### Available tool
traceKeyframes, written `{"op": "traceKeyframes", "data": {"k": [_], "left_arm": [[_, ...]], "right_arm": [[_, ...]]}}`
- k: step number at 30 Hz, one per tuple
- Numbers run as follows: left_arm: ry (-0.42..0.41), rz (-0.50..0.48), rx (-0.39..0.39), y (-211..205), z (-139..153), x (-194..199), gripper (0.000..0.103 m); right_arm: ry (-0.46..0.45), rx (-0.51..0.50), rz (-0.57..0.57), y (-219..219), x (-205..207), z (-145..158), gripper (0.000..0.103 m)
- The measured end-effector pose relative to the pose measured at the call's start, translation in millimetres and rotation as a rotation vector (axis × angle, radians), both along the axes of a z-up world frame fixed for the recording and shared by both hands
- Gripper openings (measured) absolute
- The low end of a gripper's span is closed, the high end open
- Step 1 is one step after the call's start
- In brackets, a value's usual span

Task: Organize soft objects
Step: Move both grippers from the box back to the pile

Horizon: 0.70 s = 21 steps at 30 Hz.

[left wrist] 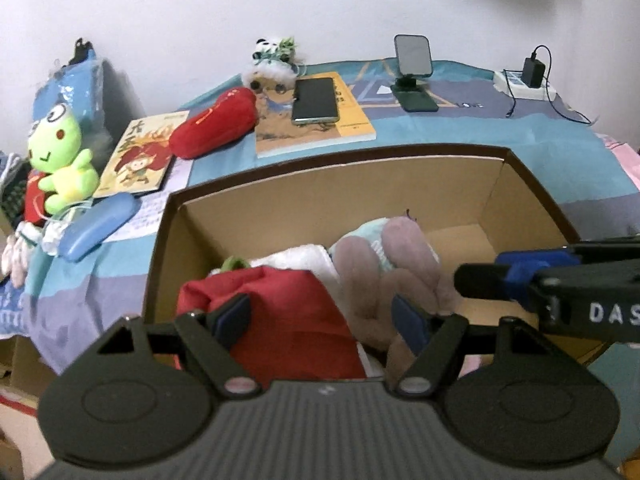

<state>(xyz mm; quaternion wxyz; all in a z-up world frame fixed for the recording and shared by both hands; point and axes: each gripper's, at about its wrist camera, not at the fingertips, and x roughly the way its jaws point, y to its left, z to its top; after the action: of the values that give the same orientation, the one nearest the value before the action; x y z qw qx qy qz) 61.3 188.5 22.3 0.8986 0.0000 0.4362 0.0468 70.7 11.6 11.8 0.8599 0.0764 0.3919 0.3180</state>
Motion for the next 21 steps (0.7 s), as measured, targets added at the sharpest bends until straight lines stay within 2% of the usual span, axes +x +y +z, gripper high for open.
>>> {"op": "traceKeyframes", "data": {"k": [6,14,21], "left_arm": [[-0.012,0.034,0.053,-25.2,10.8,-9.8,0.075],[-0.028,0.057,0.101,-63.4,22.2,-23.4,0.075],[-0.044,0.05,0.112,-101.4,27.3,-42.0,0.075]], "right_arm": [[-0.05,0.028,0.02,-23.9,-15.2,9.9,0.025],[-0.034,0.061,0.048,-59.0,-30.5,10.9,0.025],[-0.002,0.082,0.036,-99.3,-42.2,-0.6,0.024]]}}
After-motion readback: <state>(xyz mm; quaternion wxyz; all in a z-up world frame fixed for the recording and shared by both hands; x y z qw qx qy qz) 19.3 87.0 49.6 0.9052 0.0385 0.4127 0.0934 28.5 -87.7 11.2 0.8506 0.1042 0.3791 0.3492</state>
